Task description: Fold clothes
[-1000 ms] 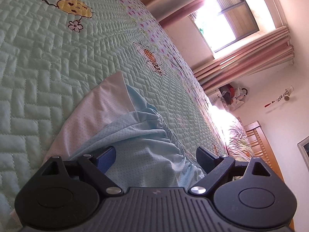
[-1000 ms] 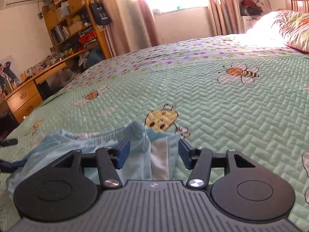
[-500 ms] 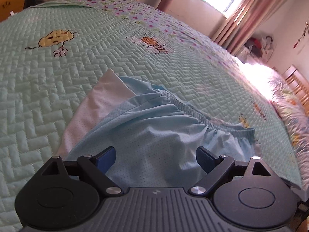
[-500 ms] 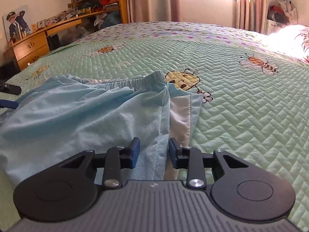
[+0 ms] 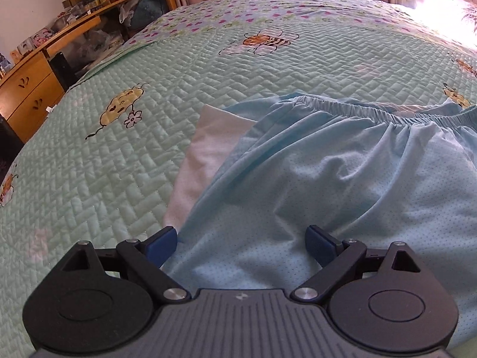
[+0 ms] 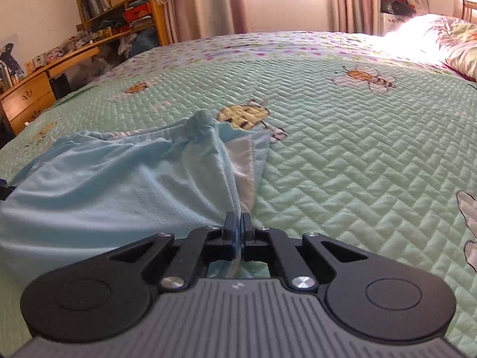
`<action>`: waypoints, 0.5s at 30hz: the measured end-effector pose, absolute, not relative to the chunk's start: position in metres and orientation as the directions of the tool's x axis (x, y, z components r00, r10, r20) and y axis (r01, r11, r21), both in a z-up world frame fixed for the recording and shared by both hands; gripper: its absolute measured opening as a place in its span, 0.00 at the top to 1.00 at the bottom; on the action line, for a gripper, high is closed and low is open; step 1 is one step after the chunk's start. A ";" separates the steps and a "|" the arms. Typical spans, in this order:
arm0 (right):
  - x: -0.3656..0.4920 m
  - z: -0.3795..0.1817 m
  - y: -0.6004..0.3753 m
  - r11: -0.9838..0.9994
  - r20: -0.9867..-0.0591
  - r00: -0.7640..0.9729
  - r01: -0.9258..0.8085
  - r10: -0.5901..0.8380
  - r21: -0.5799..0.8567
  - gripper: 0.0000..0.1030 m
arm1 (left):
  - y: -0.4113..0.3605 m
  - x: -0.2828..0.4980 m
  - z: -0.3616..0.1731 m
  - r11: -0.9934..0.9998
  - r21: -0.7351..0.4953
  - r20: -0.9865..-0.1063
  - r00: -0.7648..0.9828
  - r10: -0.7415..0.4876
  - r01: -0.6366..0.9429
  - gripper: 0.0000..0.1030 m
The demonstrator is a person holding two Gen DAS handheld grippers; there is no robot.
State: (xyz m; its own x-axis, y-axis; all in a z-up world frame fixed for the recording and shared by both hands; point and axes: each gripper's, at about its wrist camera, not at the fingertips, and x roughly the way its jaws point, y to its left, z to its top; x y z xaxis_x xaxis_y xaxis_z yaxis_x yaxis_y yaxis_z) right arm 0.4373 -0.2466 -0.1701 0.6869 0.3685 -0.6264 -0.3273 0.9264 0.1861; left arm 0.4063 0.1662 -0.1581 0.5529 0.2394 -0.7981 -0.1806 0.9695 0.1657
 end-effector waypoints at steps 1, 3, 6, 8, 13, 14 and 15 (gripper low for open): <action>0.438 -0.173 -0.252 0.926 -0.629 0.683 -0.315 0.372 0.205 0.97 | 0.167 0.407 -0.158 0.969 0.164 -0.799 0.552 0.239 -0.183 0.06; 0.438 -0.175 -0.264 0.907 -0.592 0.688 -0.300 0.420 0.296 0.96 | 0.169 0.406 -0.158 0.969 0.158 -0.801 0.549 0.237 -0.187 0.05; 0.433 -0.172 -0.276 0.910 -0.575 0.714 -0.232 0.399 0.344 0.84 | 0.166 0.403 -0.152 0.966 0.158 -0.791 0.560 0.247 -0.203 0.09; 0.420 -0.162 -0.275 0.920 -0.544 0.754 -0.214 0.368 0.327 0.84 | 0.163 0.396 -0.143 0.962 0.163 -0.770 0.581 0.263 -0.220 0.10; 0.392 -0.133 -0.249 0.808 -0.409 0.720 -0.368 0.560 0.459 0.75 | 0.152 0.372 -0.114 0.975 0.097 -0.725 0.657 0.205 -0.198 0.09; 0.389 -0.130 -0.241 0.738 -0.369 0.669 -0.419 0.645 0.529 0.74 | 0.148 0.369 -0.112 0.977 0.102 -0.720 0.663 0.202 -0.186 0.08; 0.390 -0.131 -0.231 0.639 -0.320 0.596 -0.456 0.736 0.620 0.74 | 0.145 0.368 -0.111 0.978 0.111 -0.718 0.667 0.201 -0.176 0.07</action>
State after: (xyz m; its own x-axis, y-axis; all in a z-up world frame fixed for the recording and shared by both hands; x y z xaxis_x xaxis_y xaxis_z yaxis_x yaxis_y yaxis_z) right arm 0.3895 -0.2307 -0.1306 0.5960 0.7363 -0.3205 -0.4559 0.6388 0.6198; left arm 0.3676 0.1450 -0.1109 0.6668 0.2012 -0.7176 -0.1761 0.9781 0.1106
